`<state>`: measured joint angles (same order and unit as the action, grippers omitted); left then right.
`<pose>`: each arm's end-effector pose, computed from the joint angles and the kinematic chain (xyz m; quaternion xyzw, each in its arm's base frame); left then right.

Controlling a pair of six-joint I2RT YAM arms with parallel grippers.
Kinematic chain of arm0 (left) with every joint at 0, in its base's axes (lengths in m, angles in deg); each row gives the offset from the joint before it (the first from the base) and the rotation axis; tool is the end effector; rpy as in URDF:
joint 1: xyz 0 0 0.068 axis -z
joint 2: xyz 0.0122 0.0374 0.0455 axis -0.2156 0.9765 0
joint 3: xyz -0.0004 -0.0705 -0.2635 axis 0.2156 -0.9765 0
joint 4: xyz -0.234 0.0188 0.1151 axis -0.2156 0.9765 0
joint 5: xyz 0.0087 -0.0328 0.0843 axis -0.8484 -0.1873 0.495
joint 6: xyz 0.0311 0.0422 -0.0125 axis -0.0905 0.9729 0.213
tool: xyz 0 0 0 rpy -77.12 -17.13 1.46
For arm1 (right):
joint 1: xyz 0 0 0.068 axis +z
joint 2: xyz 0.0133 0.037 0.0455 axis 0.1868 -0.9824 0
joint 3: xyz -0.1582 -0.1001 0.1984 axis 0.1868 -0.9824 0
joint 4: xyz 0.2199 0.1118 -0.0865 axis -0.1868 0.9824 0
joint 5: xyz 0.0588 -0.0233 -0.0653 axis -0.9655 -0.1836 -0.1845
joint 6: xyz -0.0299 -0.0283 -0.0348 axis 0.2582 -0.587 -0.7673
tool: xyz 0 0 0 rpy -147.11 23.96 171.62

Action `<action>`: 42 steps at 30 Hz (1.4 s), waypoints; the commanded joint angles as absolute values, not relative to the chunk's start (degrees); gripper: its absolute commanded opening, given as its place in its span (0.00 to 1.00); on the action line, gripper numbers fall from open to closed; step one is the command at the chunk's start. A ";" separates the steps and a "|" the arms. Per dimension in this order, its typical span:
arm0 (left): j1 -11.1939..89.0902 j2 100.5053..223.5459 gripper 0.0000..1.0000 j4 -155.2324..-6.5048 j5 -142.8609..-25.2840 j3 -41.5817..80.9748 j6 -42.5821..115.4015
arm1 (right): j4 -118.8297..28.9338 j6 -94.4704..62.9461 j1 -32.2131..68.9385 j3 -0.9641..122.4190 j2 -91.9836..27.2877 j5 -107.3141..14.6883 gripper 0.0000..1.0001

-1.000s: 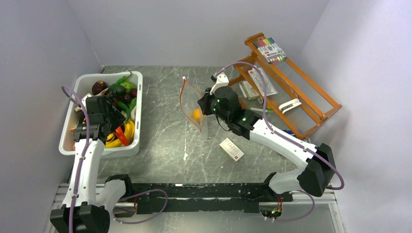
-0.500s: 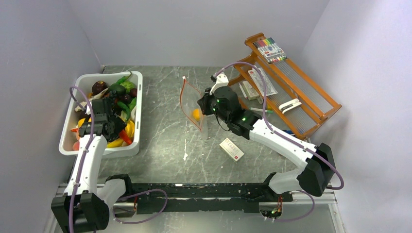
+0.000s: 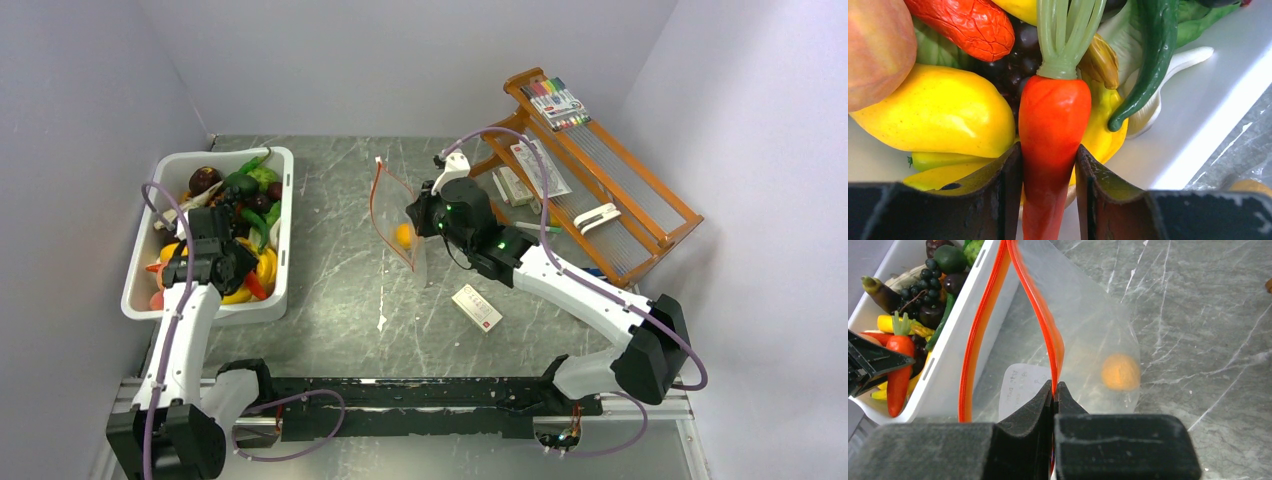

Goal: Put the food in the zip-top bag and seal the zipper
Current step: Pick up the fake vegetable from the bin, then place the fake vegetable in the zipper food storage bag.

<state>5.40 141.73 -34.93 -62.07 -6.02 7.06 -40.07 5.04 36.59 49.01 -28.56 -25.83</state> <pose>0.1839 0.0313 0.2664 -0.4173 0.8433 0.0153 0.3383 0.2206 0.2278 0.3376 -0.0745 0.8074 0.2797 0.5141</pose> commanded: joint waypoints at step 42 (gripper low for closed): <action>7.28 129.25 0.35 -85.23 -120.97 -11.97 -10.16 | -54.88 23.78 38.16 50.20 -38.43 -42.21 0.00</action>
